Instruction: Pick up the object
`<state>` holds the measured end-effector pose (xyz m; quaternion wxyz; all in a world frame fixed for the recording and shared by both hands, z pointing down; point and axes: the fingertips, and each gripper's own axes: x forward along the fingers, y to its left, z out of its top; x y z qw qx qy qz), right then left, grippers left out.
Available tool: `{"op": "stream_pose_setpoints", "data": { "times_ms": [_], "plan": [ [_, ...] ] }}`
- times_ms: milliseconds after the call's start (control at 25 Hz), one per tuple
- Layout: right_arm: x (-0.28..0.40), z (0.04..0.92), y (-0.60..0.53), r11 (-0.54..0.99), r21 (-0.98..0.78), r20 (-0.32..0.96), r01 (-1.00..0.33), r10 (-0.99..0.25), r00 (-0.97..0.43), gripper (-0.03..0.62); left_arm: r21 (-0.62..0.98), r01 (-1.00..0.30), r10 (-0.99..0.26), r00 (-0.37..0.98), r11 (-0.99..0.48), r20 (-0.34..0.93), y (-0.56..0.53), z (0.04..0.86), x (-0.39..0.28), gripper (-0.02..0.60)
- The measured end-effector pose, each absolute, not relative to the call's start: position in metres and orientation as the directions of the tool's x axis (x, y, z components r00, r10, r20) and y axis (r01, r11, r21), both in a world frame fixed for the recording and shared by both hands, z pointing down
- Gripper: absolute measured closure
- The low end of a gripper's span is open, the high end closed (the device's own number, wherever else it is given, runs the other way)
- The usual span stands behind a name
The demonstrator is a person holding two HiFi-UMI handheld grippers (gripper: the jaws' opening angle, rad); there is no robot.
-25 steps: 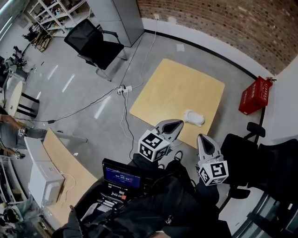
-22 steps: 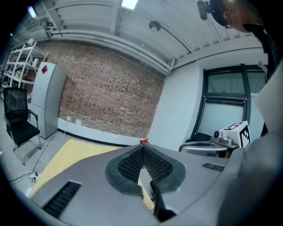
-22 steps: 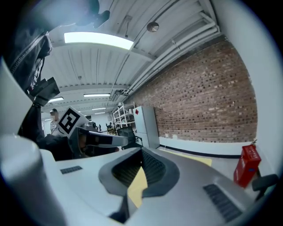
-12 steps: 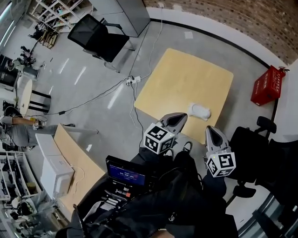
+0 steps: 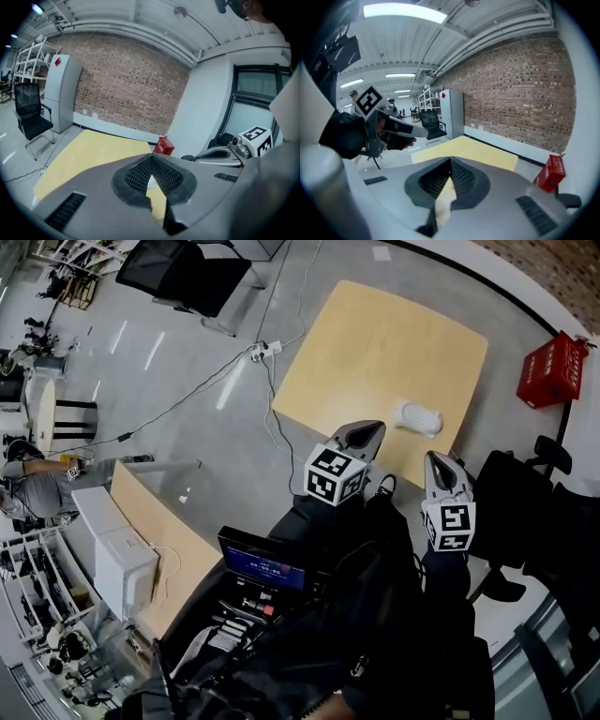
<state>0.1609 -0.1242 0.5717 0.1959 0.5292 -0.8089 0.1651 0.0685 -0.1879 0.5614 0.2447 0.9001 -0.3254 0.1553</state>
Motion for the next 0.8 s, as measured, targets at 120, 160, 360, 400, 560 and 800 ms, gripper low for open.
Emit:
{"op": "stream_pose_setpoints", "data": {
  "times_ms": [120, 160, 360, 400, 560, 800],
  "plan": [
    [0.162, 0.599, -0.132, 0.401, 0.0, 0.55, -0.916, -0.765, -0.335, 0.589, 0.345, -0.67, -0.491, 0.728, -0.657, 0.478, -0.195, 0.588, 0.068, 0.583],
    [0.162, 0.608, -0.135, 0.399, 0.013, 0.567, -0.917, -0.759, -0.322, 0.589, 0.348, -0.674, -0.483, 0.723, -0.652, 0.494, -0.196, 0.597, 0.066, 0.583],
    [0.161, 0.655, -0.146, 0.418, 0.061, 0.642, -0.907, -0.712, -0.285, 0.588, 0.349, -0.697, -0.451, 0.689, -0.626, 0.568, -0.197, 0.636, 0.059, 0.584],
    [0.16, 0.663, -0.148, 0.431, 0.073, 0.656, -0.9, -0.7, -0.282, 0.588, 0.352, -0.702, -0.445, 0.683, -0.619, 0.579, -0.198, 0.644, 0.058, 0.584],
    [0.157, 0.693, -0.159, 0.478, 0.112, 0.702, -0.871, -0.659, -0.271, 0.588, 0.364, -0.716, -0.428, 0.666, -0.595, 0.611, -0.202, 0.669, 0.052, 0.583],
    [0.15, 0.732, -0.169, 0.577, 0.165, 0.772, -0.8, -0.581, -0.26, 0.586, 0.376, -0.734, -0.405, 0.644, -0.565, 0.649, -0.201, 0.694, 0.042, 0.583]
  ]
}}
